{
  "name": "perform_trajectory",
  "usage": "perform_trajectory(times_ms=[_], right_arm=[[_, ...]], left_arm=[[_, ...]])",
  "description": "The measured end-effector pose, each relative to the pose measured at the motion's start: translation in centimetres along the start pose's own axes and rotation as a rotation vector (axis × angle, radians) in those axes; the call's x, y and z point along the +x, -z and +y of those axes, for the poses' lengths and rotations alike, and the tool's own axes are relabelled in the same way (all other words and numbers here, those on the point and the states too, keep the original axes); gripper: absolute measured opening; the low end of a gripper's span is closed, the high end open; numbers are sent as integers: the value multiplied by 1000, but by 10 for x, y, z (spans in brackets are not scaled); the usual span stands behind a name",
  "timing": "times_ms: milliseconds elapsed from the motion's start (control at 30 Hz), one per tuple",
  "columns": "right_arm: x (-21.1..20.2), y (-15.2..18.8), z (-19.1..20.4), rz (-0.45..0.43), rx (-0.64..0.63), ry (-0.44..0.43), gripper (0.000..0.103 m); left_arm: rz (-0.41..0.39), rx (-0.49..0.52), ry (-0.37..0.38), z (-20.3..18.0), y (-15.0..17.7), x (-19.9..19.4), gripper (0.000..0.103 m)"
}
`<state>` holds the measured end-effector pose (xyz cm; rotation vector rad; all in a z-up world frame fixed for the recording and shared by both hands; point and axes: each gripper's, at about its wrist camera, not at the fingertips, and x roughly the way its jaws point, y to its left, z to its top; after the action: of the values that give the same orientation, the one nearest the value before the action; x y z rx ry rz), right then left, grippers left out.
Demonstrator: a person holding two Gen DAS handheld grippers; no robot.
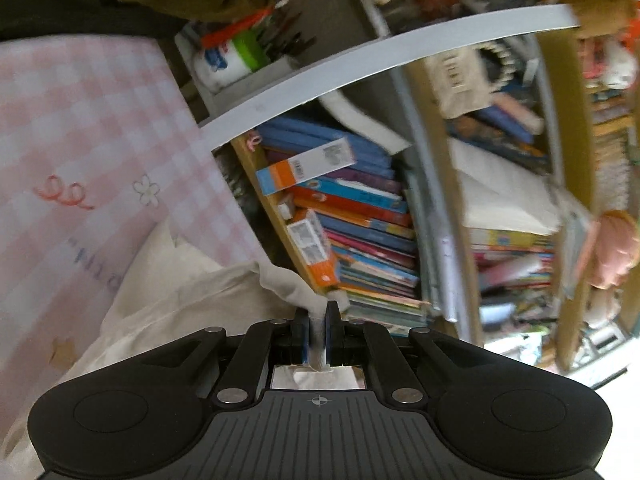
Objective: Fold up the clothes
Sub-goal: 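Lay the hem down at the collar and open both tools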
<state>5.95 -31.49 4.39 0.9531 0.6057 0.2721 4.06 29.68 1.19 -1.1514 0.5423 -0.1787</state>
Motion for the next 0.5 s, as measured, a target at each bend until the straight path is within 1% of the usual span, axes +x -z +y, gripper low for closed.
perform_trajectory(times_ms=[100,233,367,500], right_arm=[[34,-13,-13,2,37,61,7],[78,-21,-35,26,87,148,7],[111,-22,-51,53,125,217,7],[132,-20,-65,83,144,273,7]], left_arm=[[49,-16,-71,17,-17,43,5],[79,-63,-132,43,-28,81,5],[100,-99,-178,63,-33,104,5],[129,-108,-224,75,-36,119,6]])
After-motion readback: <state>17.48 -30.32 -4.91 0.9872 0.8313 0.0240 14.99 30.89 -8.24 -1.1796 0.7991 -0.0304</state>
